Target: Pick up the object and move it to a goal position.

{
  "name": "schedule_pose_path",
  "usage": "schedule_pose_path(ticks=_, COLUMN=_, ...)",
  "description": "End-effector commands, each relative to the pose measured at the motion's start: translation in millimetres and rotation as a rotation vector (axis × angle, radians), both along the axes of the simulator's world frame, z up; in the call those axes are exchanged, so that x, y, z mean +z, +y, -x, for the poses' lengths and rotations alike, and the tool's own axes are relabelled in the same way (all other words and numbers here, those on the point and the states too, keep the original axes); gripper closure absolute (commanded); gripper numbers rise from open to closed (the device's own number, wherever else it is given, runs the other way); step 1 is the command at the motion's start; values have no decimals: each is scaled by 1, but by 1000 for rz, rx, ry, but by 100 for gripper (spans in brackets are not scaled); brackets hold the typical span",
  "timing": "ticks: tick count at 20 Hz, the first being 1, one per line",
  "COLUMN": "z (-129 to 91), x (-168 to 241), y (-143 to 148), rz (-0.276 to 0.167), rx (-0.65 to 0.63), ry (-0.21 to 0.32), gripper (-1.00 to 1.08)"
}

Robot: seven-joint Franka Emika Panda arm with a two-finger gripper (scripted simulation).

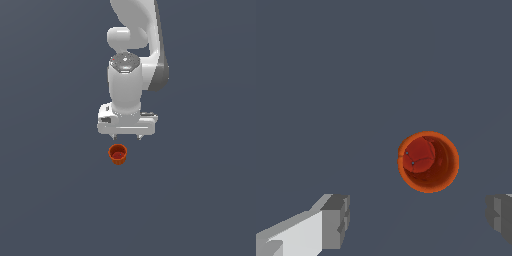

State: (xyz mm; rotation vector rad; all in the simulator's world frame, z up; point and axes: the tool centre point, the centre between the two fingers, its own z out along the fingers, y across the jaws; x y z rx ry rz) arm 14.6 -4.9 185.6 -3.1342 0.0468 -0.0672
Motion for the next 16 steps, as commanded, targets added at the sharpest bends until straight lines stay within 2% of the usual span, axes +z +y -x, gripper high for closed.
schedule_pose_path(ticks=1, z=0, x=0, y=0, rz=0, rx=0, ry=0, gripper=-20)
schedule_pose_path(ticks=16, z=3, x=-3, y=0, rz=4, rx=45, ry=28, gripper=-20)
